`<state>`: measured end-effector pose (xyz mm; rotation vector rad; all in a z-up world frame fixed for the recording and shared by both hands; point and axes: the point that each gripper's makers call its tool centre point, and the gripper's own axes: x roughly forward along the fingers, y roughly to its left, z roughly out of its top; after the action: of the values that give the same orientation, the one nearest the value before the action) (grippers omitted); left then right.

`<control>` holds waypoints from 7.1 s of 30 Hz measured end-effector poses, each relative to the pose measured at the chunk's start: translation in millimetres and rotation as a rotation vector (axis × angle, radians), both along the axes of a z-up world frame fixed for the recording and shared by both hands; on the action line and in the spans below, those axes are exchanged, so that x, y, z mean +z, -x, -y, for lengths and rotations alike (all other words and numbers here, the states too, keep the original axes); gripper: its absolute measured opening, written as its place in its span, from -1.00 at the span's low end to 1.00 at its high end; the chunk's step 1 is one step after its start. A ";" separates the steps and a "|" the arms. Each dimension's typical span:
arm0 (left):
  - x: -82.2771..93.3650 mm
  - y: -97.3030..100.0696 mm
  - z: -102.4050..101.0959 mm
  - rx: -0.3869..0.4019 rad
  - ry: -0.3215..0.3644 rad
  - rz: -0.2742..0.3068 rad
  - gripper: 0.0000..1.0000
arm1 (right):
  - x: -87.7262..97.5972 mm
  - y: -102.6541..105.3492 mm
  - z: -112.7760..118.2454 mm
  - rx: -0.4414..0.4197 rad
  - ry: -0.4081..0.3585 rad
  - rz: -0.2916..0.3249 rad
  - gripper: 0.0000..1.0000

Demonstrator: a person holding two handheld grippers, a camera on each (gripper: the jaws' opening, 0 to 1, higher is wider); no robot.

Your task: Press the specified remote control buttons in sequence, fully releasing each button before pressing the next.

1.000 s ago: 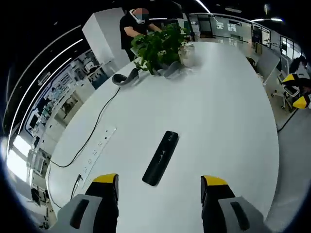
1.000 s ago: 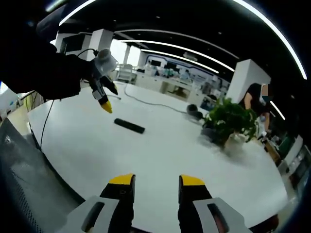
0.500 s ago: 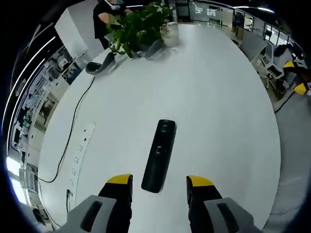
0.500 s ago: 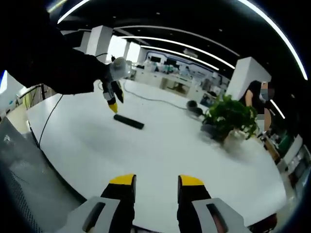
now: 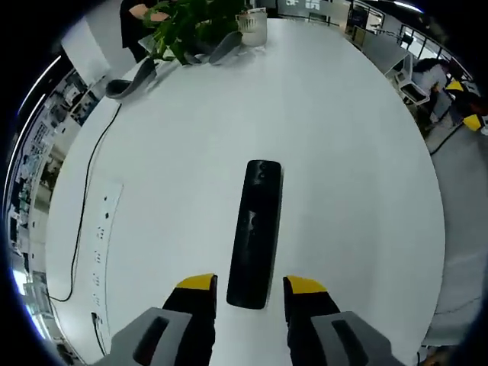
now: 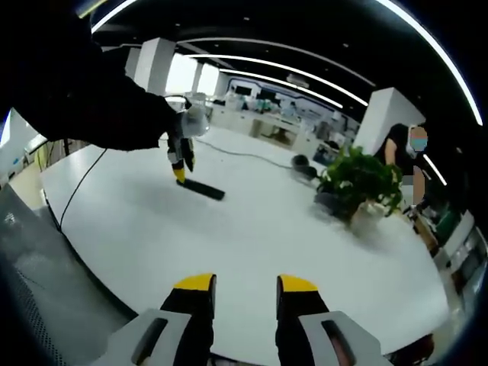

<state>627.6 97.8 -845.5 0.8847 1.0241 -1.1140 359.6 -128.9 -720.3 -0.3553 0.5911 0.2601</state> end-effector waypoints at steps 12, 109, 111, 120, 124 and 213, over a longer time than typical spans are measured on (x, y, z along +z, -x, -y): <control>-18.2 0.3 -1.9 0.017 -0.019 -0.050 -0.49 | -2.9 0.8 -0.1 0.004 0.011 -0.017 -0.46; -19.9 199.1 33.7 0.097 -0.032 -0.053 -0.54 | 0.4 7.2 -21.9 0.133 0.041 0.002 -0.57; -20.0 201.5 33.7 0.104 -0.029 -0.053 -0.54 | 0.2 7.2 -22.1 0.134 0.042 0.001 -0.58; -19.2 218.0 35.0 0.134 0.015 -0.042 -0.54 | 2.0 8.5 -27.2 0.158 0.011 -0.011 -0.71; -19.1 227.1 36.9 0.131 0.025 -0.039 -0.54 | 3.6 9.4 -30.7 0.178 -0.001 -0.015 -0.78; -16.6 295.2 49.0 0.219 0.233 0.009 -0.51 | -133.4 -24.1 -87.9 0.099 -0.198 -0.886 -1.00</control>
<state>332.4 48.8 -862.1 0.5763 0.9377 -1.0183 383.7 -41.0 -853.7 -0.0573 1.4072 0.5750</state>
